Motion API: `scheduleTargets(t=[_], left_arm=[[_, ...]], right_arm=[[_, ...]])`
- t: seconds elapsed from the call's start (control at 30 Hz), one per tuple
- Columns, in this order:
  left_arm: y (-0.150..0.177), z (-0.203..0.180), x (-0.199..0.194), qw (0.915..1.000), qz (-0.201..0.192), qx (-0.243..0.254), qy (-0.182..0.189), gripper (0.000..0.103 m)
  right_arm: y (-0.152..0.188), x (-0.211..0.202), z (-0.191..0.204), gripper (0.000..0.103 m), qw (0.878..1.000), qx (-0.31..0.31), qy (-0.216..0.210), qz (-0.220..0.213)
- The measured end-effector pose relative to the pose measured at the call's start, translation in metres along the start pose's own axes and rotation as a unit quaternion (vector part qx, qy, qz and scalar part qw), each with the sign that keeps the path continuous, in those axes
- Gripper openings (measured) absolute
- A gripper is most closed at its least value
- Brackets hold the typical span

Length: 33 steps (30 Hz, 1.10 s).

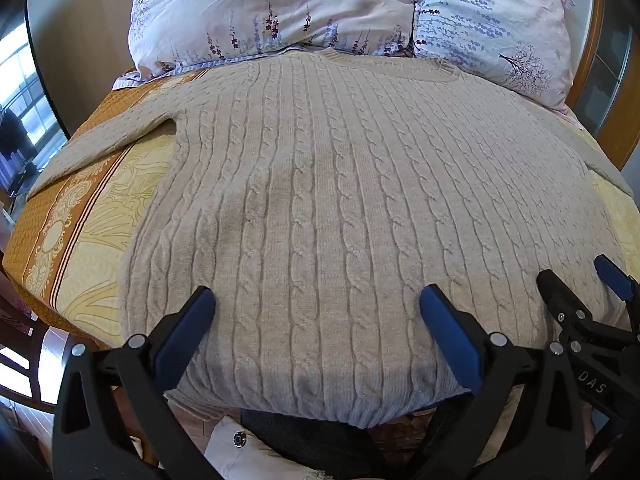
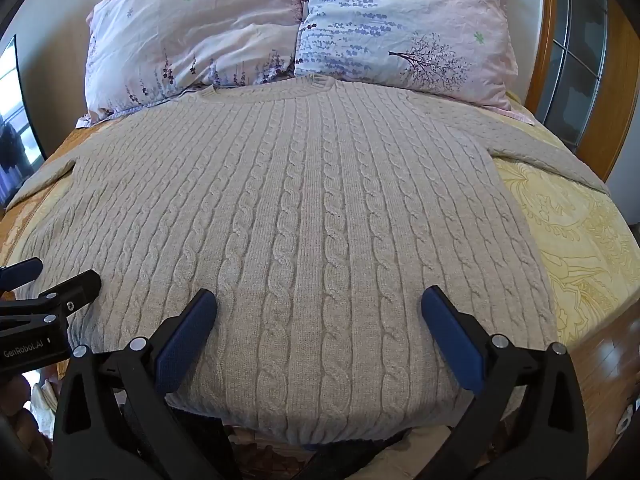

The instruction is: Fold small clothes

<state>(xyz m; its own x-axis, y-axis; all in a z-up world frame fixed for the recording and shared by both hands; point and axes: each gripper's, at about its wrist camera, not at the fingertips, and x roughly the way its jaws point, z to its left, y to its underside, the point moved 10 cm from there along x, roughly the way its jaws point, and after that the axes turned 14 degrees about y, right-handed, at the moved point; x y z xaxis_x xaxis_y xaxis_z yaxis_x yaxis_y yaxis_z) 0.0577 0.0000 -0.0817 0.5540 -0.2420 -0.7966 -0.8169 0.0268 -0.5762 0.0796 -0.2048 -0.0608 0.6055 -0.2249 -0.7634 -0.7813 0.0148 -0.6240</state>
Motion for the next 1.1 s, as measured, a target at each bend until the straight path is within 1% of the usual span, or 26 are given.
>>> scheduleTargets(t=[1.1], left_arm=[[-0.0001,0.0,-0.0001,1.0,-0.001,0.0,0.0,0.101]], right_arm=[[0.0003,0.0008,-0.0011,0.102,1.0,0.001,0.0,0.003]])
